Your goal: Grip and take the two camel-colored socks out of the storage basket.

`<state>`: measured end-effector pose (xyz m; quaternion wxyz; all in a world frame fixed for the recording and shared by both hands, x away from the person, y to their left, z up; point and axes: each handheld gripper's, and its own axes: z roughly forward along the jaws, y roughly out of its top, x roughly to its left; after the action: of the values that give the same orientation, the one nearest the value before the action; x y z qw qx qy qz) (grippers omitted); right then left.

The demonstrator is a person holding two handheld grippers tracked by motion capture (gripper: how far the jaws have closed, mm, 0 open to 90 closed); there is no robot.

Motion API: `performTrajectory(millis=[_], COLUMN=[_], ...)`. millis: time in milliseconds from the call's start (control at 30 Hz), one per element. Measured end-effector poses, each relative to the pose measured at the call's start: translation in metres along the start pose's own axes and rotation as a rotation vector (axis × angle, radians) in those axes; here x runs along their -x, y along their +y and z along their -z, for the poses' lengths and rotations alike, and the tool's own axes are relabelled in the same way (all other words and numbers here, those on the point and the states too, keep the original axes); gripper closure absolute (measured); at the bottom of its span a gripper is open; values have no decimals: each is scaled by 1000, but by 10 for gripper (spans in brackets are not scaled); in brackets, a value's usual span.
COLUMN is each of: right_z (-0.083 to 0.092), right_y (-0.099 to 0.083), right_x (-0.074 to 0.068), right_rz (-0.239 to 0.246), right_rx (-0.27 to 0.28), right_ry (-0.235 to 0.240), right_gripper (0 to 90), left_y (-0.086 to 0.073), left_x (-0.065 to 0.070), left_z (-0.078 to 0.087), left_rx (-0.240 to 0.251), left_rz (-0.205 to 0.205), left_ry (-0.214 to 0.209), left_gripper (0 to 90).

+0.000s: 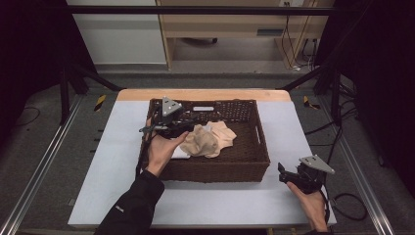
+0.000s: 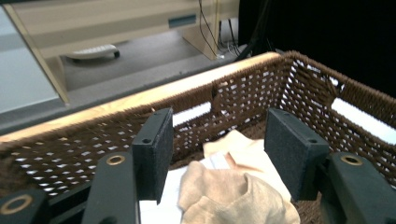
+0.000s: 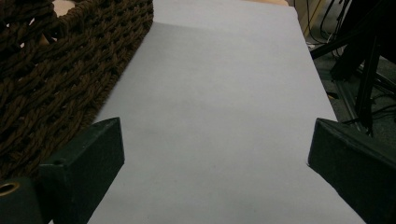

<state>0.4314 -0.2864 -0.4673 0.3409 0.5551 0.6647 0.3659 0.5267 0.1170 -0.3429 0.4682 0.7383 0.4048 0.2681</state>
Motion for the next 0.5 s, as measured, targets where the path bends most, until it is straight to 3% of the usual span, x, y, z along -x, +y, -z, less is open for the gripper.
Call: performTrajectory(millis=[167, 333, 500], right_z=[-1, -2, -3], right_y=[0, -1, 0], right_x=[0, -1, 1], right_rz=[3, 5, -8], right_rx=[-6, -17, -27], right_ry=[-4, 12, 22], right_gripper=[39, 46, 38], left_y=[-9, -19, -20], left_x=[4, 10, 11], left_z=[-11, -23, -26], left_rx=[-25, -81, -72], left_rz=[1, -28, -34], left_ry=[-32, -59, -72], left_gripper=[422, 406, 387])
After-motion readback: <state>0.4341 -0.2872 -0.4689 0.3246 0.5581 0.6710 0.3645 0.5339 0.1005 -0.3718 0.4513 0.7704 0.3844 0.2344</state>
